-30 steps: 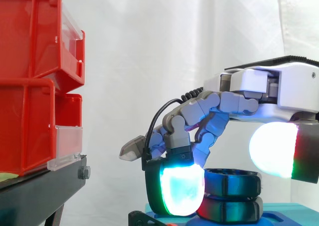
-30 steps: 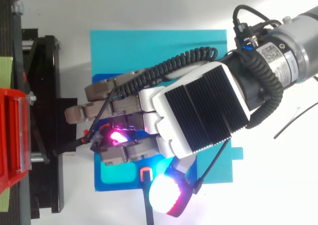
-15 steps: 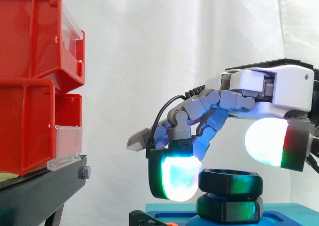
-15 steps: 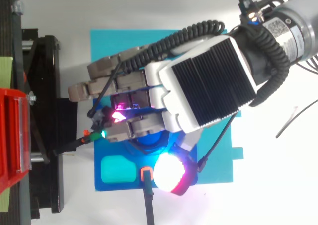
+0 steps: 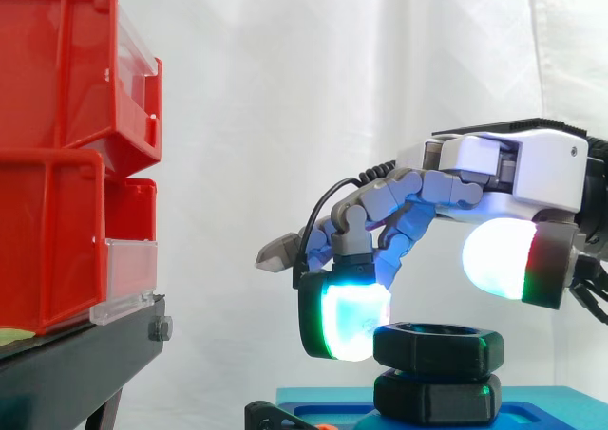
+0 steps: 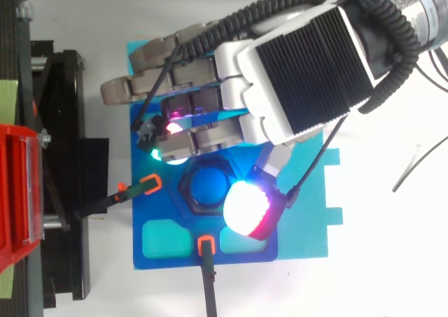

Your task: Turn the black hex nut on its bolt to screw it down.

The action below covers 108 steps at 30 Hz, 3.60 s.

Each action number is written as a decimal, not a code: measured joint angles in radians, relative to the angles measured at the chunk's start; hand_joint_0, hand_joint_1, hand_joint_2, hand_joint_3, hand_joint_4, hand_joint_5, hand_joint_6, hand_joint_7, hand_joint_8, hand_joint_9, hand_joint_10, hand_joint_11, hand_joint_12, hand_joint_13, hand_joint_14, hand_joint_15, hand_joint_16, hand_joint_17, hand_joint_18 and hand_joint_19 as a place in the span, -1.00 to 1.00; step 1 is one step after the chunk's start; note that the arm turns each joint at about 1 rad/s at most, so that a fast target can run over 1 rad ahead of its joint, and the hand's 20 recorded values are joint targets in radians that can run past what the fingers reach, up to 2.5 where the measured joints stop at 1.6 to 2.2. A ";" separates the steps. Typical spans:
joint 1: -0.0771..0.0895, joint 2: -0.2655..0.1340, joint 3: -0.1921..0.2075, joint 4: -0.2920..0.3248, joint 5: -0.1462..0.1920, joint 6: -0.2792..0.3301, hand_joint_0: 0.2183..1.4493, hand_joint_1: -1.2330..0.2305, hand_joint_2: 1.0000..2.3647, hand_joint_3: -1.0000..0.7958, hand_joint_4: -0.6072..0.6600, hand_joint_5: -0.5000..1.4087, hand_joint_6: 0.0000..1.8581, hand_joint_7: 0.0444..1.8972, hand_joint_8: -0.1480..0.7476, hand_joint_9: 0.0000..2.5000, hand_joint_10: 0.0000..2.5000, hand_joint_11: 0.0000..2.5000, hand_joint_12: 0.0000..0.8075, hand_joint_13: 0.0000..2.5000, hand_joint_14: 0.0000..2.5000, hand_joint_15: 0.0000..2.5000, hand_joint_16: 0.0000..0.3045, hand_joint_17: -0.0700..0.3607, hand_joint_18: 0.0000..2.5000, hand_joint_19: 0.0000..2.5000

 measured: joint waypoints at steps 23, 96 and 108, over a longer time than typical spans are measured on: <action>0.068 0.000 0.014 0.052 0.049 0.043 -0.58 0.54 -1.00 -0.44 0.37 -0.52 -0.46 0.36 0.05 -0.20 -0.99 -0.78 -0.07 -0.59 -1.00 -0.99 -0.64 -0.10 -0.53 -0.73; -0.019 0.000 -0.075 0.206 -0.075 0.051 -0.55 0.49 -1.00 -0.44 0.19 -0.51 -0.34 0.29 0.02 -0.16 -0.99 -0.77 -0.10 -0.56 -1.00 -0.99 -0.66 -0.13 -0.50 -0.73; -0.012 0.000 -0.042 0.239 -0.068 0.112 -0.55 0.48 -1.00 -0.44 0.35 -0.52 -0.46 0.25 0.02 -0.16 -0.99 -0.77 -0.10 -0.55 -1.00 -0.99 -0.66 -0.13 -0.50 -0.73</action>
